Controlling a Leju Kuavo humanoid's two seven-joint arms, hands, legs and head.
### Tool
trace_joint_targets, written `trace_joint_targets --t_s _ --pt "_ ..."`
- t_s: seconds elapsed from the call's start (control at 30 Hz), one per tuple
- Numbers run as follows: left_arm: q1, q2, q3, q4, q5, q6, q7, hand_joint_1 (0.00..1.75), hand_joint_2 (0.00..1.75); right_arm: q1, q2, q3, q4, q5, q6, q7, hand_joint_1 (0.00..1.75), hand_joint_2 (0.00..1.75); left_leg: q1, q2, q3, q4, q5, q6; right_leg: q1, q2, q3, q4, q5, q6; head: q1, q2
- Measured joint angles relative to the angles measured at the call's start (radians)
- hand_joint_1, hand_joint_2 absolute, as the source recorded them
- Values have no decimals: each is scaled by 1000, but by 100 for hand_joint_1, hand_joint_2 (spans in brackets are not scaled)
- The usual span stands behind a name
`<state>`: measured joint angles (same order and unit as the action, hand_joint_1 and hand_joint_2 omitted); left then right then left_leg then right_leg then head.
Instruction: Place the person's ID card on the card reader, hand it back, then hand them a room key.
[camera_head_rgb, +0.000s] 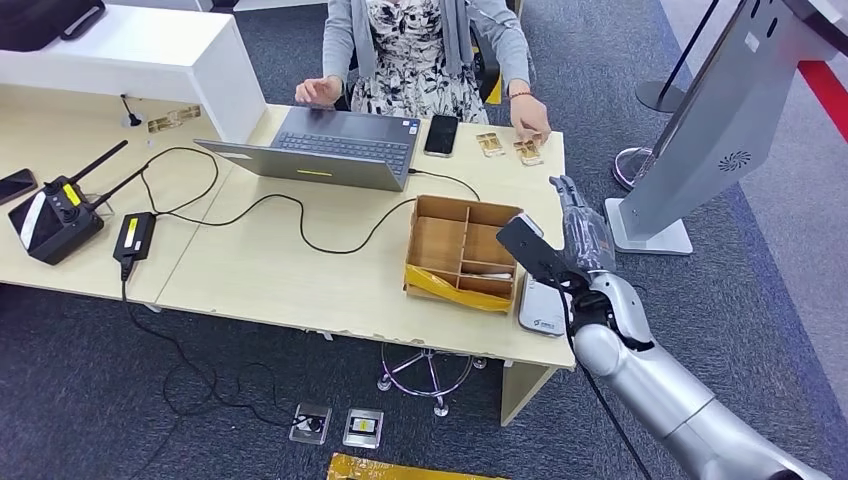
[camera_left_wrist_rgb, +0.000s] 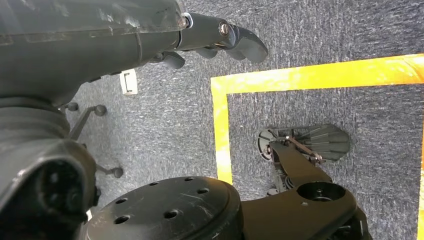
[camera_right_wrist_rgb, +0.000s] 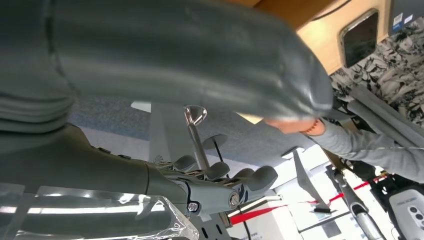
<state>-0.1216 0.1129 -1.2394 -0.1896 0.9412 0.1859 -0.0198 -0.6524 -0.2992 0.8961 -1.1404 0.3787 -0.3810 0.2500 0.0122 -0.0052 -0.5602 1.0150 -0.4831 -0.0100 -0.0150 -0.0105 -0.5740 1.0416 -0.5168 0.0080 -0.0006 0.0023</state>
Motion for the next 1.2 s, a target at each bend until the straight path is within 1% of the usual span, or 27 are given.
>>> trace_joint_targets --t_s 0.13,0.23,0.33,0.47,0.57,0.67,0.73,0.83,0.93,1.07,1.2 --pt "0 0 0 0 13 3 3 0 0 65 -60 -12 -172 59 45 79 0 0 0 1 0 0 0 0 0 0 0 0 0 0 0 0" --pt "0 0 0 0 17 4 4 0 0 102 -94 -14 -287 96 52 111 0 0 0 2 1 0 0 0 0 1 0 0 0 0 0 0" --pt "1 0 0 0 19 5 6 0 0 135 -119 -15 -370 119 54 127 0 0 1 2 1 0 0 0 1 1 0 0 0 0 0 0" --pt "1 0 0 0 19 7 6 0 0 181 -143 -14 -472 154 59 139 0 175 1 2 1 0 0 0 1 1 0 0 0 0 0 0" --pt "0 0 0 0 21 12 6 0 0 215 -155 -11 -545 186 64 150 0 175 1 2 1 0 0 0 1 1 0 0 0 0 0 0" --pt "0 0 0 0 23 18 7 0 0 239 -157 -3 -584 208 67 157 0 175 1 2 1 0 0 0 1 1 0 0 0 0 0 0" --pt "0 0 0 0 24 23 8 0 0 260 -154 4 -596 182 68 142 0 175 1 2 0 0 0 0 1 1 0 0 0 0 0 0" --pt "0 0 0 0 30 35 14 0 0 285 -138 18 -613 124 72 98 0 175 1 2 0 0 0 0 1 1 0 0 0 0 0 0" --pt "-1 -3 1 -1 39 52 25 0 0 290 -113 37 -613 128 84 78 0 175 1 2 0 -1 0 0 1 1 0 0 0 0 0 0" --pt "-1 -9 1 -2 44 70 40 0 0 291 -75 68 -599 220 132 123 0 175 1 2 0 -1 0 0 1 1 0 0 0 0 0 0" --pt "-2 -11 1 -6 33 66 47 0 0 304 -21 80 -583 345 218 200 0 175 1 2 0 -1 0 0 1 1 0 0 0 0 0 0"
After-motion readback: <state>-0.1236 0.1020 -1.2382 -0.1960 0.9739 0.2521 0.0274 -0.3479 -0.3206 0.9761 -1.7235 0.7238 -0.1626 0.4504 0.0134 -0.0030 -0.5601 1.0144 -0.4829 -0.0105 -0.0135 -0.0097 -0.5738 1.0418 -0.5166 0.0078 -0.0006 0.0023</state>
